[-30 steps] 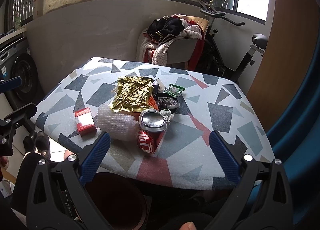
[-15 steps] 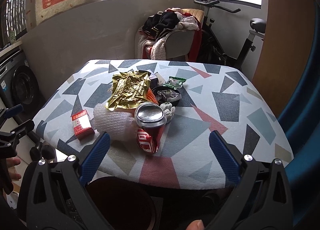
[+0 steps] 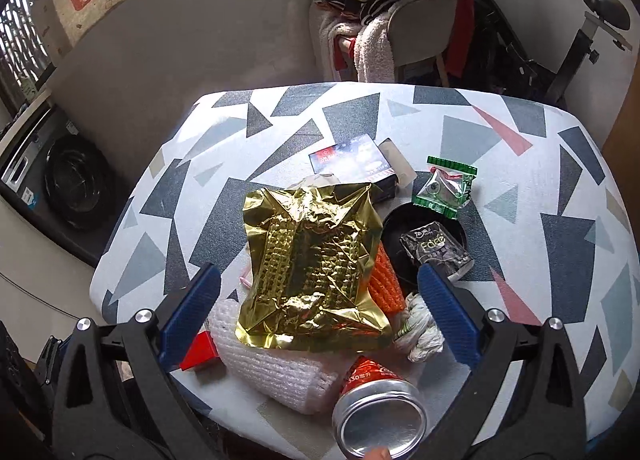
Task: Collect trash
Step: 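Grasp the gold foil bag with the right gripper while the left gripper grasps the white foam net, then carry the foil bag and foam net down over the brown bin with both grippers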
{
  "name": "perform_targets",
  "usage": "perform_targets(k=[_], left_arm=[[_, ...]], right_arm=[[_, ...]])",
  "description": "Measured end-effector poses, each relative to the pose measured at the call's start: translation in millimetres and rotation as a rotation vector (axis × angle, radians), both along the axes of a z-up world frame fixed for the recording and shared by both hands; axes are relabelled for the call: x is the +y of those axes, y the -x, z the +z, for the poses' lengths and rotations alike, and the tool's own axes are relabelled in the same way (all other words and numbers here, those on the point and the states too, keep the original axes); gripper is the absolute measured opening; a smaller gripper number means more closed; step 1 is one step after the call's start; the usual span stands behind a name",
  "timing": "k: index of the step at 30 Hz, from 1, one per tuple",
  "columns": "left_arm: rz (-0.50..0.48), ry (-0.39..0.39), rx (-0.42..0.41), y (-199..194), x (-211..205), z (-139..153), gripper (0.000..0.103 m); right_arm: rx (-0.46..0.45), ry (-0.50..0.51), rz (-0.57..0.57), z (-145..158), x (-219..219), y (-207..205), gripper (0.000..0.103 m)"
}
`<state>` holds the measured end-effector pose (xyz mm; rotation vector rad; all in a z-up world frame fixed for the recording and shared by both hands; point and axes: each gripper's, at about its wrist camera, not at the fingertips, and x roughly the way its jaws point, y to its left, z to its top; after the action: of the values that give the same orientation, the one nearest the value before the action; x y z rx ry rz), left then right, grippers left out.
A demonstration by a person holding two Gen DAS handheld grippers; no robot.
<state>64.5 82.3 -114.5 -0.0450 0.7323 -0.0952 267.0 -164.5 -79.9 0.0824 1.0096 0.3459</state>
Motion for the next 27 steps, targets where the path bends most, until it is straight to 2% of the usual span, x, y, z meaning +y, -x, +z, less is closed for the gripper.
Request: perform_targets(k=[2, 6, 10, 12, 14, 16, 20, 27], left_arm=[[0.01, 0.003, 0.0, -3, 4, -4, 0.098], [0.021, 0.032, 0.007, -8, 12, -10, 0.098], [0.018, 0.047, 0.011, -9, 16, -15, 0.098], [0.018, 0.056, 0.015, -8, 15, -17, 0.098], [0.017, 0.064, 0.019, -8, 14, -18, 0.098], [0.014, 0.071, 0.023, -9, 13, -19, 0.098], [0.01, 0.076, 0.016, -8, 12, -17, 0.098], [0.023, 0.113, 0.028, -7, 11, -15, 0.097]], right_arm=[[0.091, 0.023, 0.014, -14, 11, -28, 0.097], [0.225, 0.042, -0.041, -41, 15, -66, 0.097], [0.309, 0.004, -0.054, -54, 14, -77, 0.097], [0.311, 0.016, -0.031, -56, 15, -77, 0.096], [0.311, 0.009, -0.01, -57, 15, -75, 0.083], [0.305, -0.008, -0.012, -54, 13, -72, 0.076], [0.236, -0.048, -0.009, -37, 8, -63, 0.069], [0.108, -0.223, -0.054, -1, -21, -39, 0.063]])
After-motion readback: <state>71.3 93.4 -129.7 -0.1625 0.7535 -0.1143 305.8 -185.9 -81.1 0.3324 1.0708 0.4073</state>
